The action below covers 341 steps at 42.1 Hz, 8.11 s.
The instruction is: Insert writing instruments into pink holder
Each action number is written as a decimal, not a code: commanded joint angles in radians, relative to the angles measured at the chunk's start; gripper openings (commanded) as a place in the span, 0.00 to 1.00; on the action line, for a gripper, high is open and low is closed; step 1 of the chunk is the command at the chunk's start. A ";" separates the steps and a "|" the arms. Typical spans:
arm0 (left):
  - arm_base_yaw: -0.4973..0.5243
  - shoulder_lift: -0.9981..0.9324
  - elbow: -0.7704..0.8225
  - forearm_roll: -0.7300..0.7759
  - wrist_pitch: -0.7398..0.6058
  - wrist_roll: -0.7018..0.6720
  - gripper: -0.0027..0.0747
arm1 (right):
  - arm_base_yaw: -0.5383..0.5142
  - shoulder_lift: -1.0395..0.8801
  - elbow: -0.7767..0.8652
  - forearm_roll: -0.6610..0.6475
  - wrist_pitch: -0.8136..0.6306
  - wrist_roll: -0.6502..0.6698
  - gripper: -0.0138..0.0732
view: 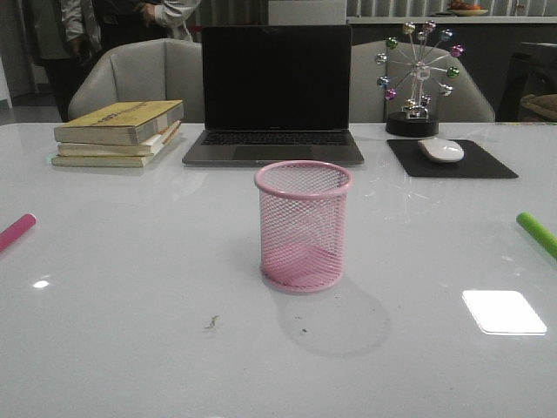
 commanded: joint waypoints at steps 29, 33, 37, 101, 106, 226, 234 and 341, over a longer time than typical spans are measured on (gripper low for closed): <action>0.001 -0.018 0.005 -0.005 -0.087 -0.003 0.15 | -0.003 -0.018 -0.004 0.002 -0.091 -0.009 0.23; 0.001 -0.018 0.005 -0.005 -0.096 -0.003 0.15 | -0.003 -0.018 -0.004 0.002 -0.092 -0.009 0.23; 0.001 -0.018 0.003 -0.005 -0.137 -0.003 0.15 | -0.003 -0.018 -0.005 0.002 -0.122 -0.009 0.23; 0.001 0.564 -0.614 -0.028 0.501 0.015 0.59 | -0.003 0.663 -0.678 0.002 0.712 -0.009 0.56; -0.034 0.564 -0.614 -0.055 0.493 0.017 0.81 | -0.003 0.696 -0.678 0.002 0.710 -0.009 0.81; -0.390 0.564 -0.614 -0.056 0.494 0.028 0.81 | 0.004 1.965 -1.551 0.004 0.704 -0.044 0.29; -0.390 0.564 -0.614 -0.056 0.494 0.028 0.81 | 0.064 1.745 -1.343 0.004 0.426 -0.045 0.29; -0.370 0.585 -0.621 -0.039 0.536 -0.056 0.81 | 0.600 0.699 -0.810 -0.003 0.762 0.009 0.67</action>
